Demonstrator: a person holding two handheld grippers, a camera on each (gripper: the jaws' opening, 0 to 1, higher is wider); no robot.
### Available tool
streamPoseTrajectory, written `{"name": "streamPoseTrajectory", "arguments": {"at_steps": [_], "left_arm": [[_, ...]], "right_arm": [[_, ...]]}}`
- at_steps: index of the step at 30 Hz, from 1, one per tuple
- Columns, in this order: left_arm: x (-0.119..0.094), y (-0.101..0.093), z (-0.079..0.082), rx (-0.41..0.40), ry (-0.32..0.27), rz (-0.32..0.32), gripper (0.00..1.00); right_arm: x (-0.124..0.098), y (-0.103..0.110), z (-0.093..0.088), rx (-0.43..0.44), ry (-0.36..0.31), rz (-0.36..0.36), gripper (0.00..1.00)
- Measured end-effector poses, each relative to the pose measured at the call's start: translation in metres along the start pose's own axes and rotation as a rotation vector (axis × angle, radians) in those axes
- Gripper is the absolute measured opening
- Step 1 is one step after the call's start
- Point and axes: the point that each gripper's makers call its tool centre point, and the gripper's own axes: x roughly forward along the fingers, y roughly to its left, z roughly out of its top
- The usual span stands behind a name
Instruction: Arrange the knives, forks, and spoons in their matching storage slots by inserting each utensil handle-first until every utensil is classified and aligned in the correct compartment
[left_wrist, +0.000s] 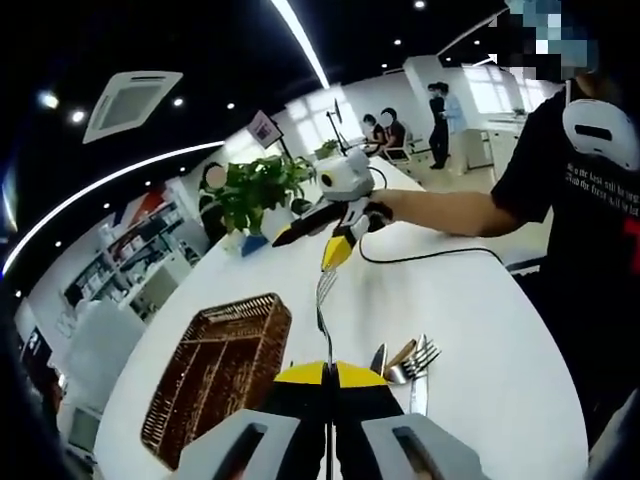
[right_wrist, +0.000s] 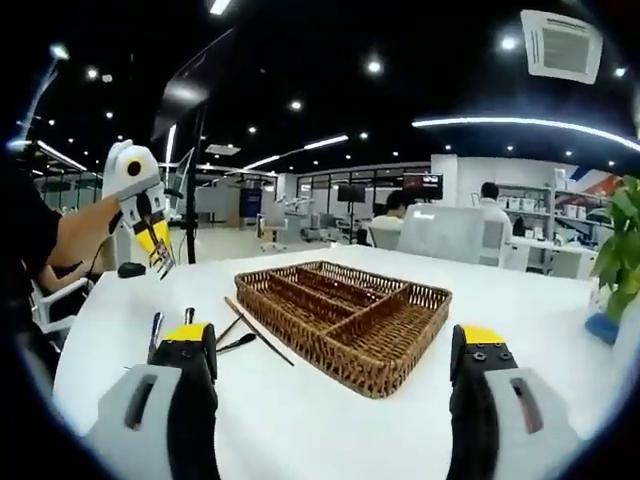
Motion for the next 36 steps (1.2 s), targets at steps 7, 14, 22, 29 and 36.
{"name": "streamPoseTrajectory", "arguments": {"at_steps": [7, 14, 22, 29, 36], "left_arm": [[0.006, 0.01, -0.003, 0.001, 0.003, -0.004, 0.0], [0.009, 0.021, -0.008, 0.009, 0.018, -0.01, 0.0], [0.013, 0.031, -0.013, 0.022, 0.02, -0.008, 0.0], [0.019, 0.055, -0.019, 0.045, 0.002, -0.015, 0.0], [0.023, 0.076, -0.022, 0.035, -0.007, -0.016, 0.0]], "right_arm": [[-0.002, -0.007, -0.003, -0.024, 0.015, -0.027, 1.0], [-0.001, -0.006, -0.005, -0.027, 0.019, -0.023, 1.0], [0.0, -0.009, -0.005, -0.001, 0.012, -0.025, 1.0], [0.003, -0.011, -0.009, -0.005, 0.024, -0.026, 1.0], [0.004, -0.008, -0.01, -0.018, 0.031, -0.03, 1.0]]}}
